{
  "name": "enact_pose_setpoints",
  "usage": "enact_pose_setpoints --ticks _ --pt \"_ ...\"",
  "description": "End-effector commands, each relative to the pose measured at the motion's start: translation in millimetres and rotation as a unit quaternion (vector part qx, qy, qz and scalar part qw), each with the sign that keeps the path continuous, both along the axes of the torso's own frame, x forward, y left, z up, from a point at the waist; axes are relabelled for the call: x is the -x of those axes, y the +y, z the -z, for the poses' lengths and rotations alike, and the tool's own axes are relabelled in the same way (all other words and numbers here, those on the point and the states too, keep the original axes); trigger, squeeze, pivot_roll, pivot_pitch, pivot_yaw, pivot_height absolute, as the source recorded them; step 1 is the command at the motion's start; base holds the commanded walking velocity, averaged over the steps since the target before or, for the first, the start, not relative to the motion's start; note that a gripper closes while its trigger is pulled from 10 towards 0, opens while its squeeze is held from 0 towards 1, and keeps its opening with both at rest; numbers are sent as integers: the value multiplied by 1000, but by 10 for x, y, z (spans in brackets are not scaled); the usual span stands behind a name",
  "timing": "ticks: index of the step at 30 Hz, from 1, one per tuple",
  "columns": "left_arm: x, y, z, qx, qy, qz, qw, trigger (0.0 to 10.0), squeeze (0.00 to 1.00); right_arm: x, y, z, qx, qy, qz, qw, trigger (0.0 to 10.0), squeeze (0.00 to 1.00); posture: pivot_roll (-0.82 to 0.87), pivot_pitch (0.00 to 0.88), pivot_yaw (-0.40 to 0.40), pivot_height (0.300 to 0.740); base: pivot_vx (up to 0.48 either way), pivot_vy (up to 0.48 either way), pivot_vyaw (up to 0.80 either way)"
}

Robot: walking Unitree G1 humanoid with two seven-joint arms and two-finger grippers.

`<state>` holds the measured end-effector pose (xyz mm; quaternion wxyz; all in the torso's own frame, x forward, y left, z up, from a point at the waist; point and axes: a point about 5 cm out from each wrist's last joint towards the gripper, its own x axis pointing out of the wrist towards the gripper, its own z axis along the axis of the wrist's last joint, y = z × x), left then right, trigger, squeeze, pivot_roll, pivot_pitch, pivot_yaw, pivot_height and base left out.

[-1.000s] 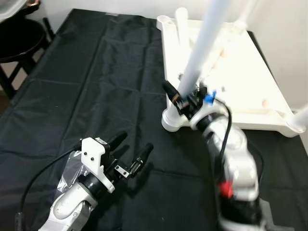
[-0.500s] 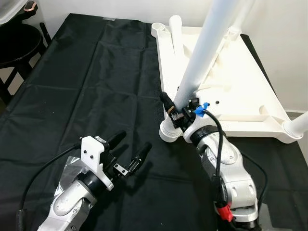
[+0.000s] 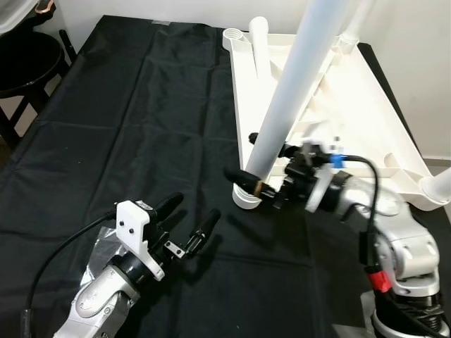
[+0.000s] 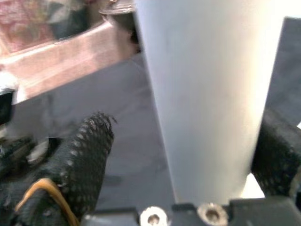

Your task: Building children table

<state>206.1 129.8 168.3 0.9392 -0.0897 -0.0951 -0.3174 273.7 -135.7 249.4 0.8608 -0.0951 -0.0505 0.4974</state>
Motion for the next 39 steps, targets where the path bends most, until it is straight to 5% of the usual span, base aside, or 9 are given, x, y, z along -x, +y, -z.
enact_pose_setpoints --ticks 1,8,11,13,14,31,34,36,39 --pt "45 -8 40 -7 12 5 1000 10000 0 -75 -148 -2 40 11 -37 998 10000 1000 39 268 -86 740 0 0 0" --pt "57 -10 38 -8 12 4 1000 10000 0 -303 -326 -147 57 -13 -23 998 10000 1000 47 268 -85 740 0 0 0" --pt "63 -14 37 -8 12 4 1000 10000 0 -386 -340 -194 60 -23 -30 997 10000 0 50 267 -83 740 0 0 0" --pt "66 -15 37 -9 12 4 1000 10000 0 -440 -327 -223 59 -29 -35 997 10000 0 50 267 -83 740 0 0 0" --pt "69 -17 36 -9 12 4 1000 10000 0 -484 -316 -249 55 -33 -45 997 0 0 53 267 -86 740 0 0 0" --pt "70 -40 18 -4 10 1 1000 10000 0 -461 -346 -70 -5 -7 -34 999 0 0 30 272 -106 740 0 0 0" --pt "65 -34 34 -3 10 0 1000 10000 0 -368 -149 339 -57 23 222 973 0 0 28 259 -122 740 0 0 0" --pt "58 -30 58 -4 11 0 1000 10000 0 -147 -424 611 -5 30 514 857 0 0 20 241 -133 740 0 0 0" --pt "24 -34 76 -6 11 -1 1000 10000 0 215 111 902 -13 111 415 903 0 0 21 224 -115 740 0 0 0"
